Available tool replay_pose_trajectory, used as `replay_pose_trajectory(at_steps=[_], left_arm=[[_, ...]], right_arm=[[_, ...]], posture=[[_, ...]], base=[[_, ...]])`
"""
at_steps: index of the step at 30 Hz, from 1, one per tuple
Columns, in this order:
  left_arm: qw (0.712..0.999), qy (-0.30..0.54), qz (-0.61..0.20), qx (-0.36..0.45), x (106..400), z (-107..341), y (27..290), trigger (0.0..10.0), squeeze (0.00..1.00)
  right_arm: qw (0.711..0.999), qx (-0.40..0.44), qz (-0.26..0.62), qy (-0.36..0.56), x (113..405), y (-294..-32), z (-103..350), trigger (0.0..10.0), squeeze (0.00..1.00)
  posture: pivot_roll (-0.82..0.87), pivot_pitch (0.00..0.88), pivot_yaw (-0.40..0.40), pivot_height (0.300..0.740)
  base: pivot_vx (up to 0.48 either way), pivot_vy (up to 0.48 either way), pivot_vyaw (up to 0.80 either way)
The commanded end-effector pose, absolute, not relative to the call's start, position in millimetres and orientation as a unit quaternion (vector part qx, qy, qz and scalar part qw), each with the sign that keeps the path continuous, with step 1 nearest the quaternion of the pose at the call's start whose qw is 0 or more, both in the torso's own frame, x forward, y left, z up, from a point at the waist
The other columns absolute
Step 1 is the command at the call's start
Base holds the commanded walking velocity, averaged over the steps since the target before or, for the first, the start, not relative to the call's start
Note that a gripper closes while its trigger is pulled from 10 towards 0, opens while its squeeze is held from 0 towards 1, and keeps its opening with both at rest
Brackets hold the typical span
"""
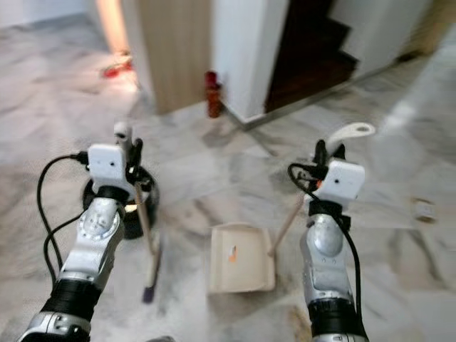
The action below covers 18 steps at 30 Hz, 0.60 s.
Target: Sweep floor
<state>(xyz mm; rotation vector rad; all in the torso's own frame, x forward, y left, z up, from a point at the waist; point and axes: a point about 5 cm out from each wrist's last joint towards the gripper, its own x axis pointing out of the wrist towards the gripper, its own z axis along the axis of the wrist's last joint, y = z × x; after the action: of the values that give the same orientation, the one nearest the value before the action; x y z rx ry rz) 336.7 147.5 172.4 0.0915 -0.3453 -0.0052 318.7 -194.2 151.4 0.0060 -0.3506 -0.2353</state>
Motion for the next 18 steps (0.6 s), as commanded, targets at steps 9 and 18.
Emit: replay_pose_trajectory(at_steps=[9,18], left_arm=[[0.979,-0.199,-0.002,0.043,337.8,185.0,149.6,10.0,0.00],[0.979,-0.201,-0.006,0.046,338.2,186.2,153.6,10.0,0.00]], right_arm=[[0.974,-0.004,-0.122,-0.190,318.3,-198.5,159.4,10.0,0.00],[0.974,-0.004,-0.122,-0.192,318.3,-198.5,160.0,10.0,0.00]], posture=[[0.08,0.079,-0.066,0.740],[0.09,0.083,-0.067,0.740]], base=[[0.000,0.000,-0.80],[0.000,0.000,-0.80]])
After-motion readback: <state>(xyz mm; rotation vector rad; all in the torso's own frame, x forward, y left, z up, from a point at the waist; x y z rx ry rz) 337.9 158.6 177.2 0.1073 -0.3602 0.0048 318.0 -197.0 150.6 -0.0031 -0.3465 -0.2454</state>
